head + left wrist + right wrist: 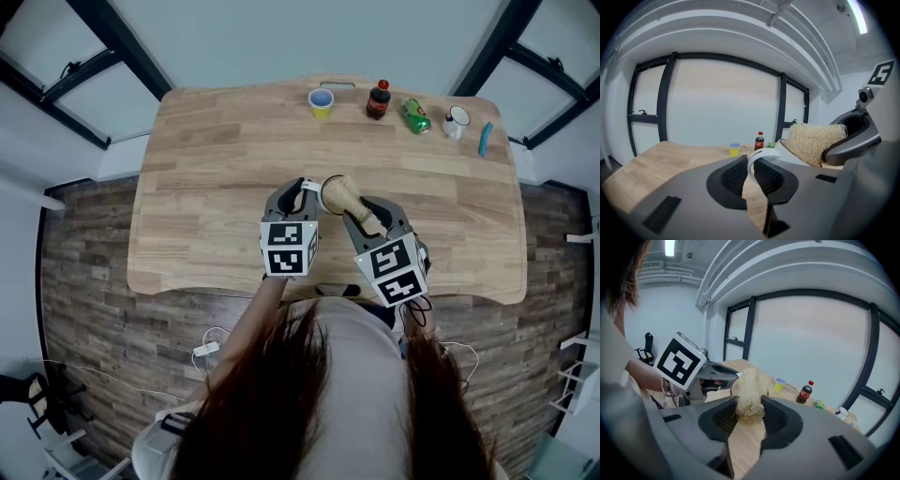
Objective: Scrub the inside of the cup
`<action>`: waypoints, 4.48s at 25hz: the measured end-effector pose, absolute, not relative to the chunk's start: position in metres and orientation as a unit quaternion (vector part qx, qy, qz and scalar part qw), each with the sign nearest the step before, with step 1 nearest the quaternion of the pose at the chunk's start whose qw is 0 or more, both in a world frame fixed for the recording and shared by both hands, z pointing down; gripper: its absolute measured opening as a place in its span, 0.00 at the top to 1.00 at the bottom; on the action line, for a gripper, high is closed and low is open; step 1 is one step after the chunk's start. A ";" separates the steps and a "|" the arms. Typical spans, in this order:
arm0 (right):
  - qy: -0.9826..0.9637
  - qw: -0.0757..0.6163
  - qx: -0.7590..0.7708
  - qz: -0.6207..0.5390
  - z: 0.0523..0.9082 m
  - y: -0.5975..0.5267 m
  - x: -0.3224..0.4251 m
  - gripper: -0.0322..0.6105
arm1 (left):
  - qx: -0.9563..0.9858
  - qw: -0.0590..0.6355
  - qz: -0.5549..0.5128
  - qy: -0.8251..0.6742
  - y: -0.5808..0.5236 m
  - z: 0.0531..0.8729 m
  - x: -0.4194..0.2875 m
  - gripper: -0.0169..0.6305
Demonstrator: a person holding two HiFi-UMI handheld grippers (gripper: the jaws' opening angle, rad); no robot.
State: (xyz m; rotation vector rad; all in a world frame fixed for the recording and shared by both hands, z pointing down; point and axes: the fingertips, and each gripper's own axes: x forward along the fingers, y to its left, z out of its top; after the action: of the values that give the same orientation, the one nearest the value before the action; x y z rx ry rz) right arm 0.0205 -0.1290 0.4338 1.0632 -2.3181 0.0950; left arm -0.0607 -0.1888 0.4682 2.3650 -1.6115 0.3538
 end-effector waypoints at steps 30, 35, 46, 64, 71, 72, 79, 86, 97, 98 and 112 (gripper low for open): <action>-0.924 0.140 0.355 -0.016 0.389 -0.114 -0.010 0.72 | 0.770 0.345 -0.047 -0.535 -0.195 0.470 -0.082 0.90; -0.930 0.115 0.347 -0.024 0.382 -0.111 -0.012 0.72 | 0.767 0.372 -0.075 -0.517 -0.193 0.468 -0.079 0.90; -0.945 0.087 0.312 -0.053 0.377 -0.098 -0.021 0.72 | 0.771 0.407 -0.138 -0.469 -0.194 0.450 -0.070 0.90; -0.946 0.072 0.308 -0.062 0.373 -0.096 -0.019 0.72 | 0.770 0.444 -0.177 -0.423 -0.193 0.445 -0.061 0.90; -0.947 0.075 0.306 -0.066 0.374 -0.095 -0.017 0.72 | 0.764 0.460 -0.193 -0.409 -0.194 0.445 -0.058 0.90; -0.947 0.075 0.306 -0.066 0.374 -0.095 -0.017 0.72 | 0.764 0.461 -0.195 -0.406 -0.194 0.444 -0.058 0.90; -0.948 0.068 0.305 -0.066 0.372 -0.094 -0.017 0.72 | 0.763 0.474 -0.210 -0.386 -0.192 0.443 -0.057 0.90; -0.946 0.055 0.312 -0.065 0.364 -0.095 -0.012 0.72 | 0.752 0.501 -0.238 -0.356 -0.192 0.442 -0.054 0.90; -0.945 0.028 0.323 -0.046 0.358 -0.099 -0.002 0.72 | 0.762 0.497 -0.235 -0.342 -0.190 0.438 -0.050 0.90; -0.945 0.025 0.324 -0.044 0.357 -0.098 -0.001 0.72 | 0.763 0.495 -0.235 -0.343 -0.190 0.437 -0.050 0.90; -0.948 -0.027 0.318 -0.013 0.346 -0.097 0.010 0.72 | 0.772 0.483 -0.249 -0.328 -0.189 0.432 -0.050 0.90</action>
State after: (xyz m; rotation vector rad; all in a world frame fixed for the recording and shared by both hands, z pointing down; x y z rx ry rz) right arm 0.0101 -0.0972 0.3455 1.0173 -3.0294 -0.0412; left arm -0.0504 -0.1891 0.4319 1.8820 -0.7997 -0.6073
